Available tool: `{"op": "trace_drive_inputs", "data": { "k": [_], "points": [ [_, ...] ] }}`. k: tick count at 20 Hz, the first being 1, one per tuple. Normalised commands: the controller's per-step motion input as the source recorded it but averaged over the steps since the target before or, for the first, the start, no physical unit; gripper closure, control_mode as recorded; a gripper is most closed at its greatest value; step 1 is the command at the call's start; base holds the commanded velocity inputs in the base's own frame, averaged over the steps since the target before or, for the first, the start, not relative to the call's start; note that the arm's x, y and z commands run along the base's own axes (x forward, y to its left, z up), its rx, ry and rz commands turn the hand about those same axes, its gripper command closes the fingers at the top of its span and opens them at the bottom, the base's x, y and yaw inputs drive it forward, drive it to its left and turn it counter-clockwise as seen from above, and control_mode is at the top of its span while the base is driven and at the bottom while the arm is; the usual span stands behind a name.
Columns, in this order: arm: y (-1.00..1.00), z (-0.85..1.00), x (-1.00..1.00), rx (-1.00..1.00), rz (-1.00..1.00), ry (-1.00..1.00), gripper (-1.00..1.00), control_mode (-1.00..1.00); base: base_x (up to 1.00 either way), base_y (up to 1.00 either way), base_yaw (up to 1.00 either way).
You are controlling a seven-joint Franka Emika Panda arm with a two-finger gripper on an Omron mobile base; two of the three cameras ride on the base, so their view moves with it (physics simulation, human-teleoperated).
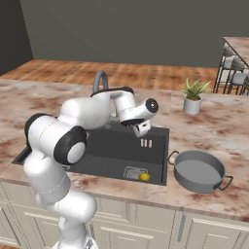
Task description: Dump the lemon from the pot into the sink. Then turn on the water and wash the lemon. Then turn off the water and put the lemon back in the pot.
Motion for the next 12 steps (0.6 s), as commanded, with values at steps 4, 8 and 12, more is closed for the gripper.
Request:
{"op": "trace_drive_inputs", "data": {
  "k": [4,8,12],
  "points": [
    [0.00,0.20,-0.20,-0.21,-0.10,0.26,-1.00,-1.00,0.00,0.00,0.00],
    [0.00,0.00,-0.02,-0.17,-0.04,0.27,-1.00,-1.00,0.00,0.00,0.00],
    [-0.04,-0.03,0.00,-0.08,0.00,0.28,-1.00,-1.00,0.00,0.00,0.00]
  ]
}}
